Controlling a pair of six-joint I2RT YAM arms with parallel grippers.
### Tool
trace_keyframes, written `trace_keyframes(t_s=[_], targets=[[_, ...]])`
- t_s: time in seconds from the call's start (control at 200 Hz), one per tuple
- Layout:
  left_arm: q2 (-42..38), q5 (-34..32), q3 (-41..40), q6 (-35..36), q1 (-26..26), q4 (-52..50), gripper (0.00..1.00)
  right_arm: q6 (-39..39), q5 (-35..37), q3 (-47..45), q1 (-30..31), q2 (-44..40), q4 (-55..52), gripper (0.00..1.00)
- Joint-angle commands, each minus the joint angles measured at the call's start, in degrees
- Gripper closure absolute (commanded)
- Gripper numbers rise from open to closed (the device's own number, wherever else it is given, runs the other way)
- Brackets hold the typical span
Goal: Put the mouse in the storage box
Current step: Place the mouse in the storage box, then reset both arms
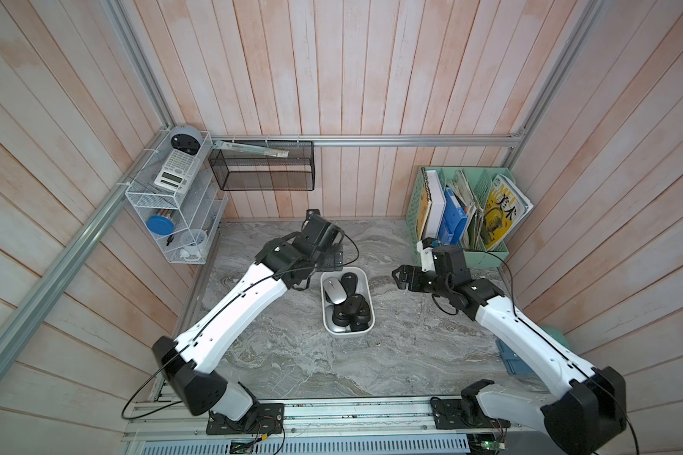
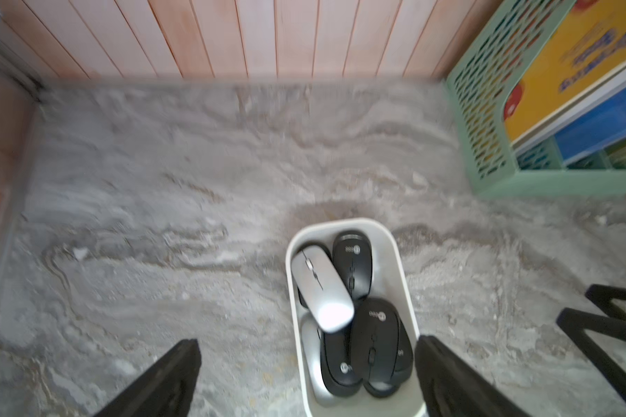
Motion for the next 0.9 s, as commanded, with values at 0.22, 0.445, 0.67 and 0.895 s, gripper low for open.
trace_keyframes(t_s=[0.22,0.445,0.67,0.895], targets=[[-25.74,-20.85,-38.40,9.58,0.64,42.60,0.00,-7.64,29.10,0.42,-1.84,-7.94,4.22,0.02],[-25.57,-22.67,-46.07,11.82,7.57,42.84,0.00,-3.33,33.98,-2.61,-1.79,-3.06,3.58,0.02],[-30.74,3.12,-63.55,11.74,29.91,63.51,0.00,-10.50,30.57,-7.00,-1.78,1.17,8.63,0.02],[-17.82,6.13,-72.50,18.35,40.09,87.97,0.00,-22.72,20.08,-13.64,-1.82,1.21,17.56,0.02]])
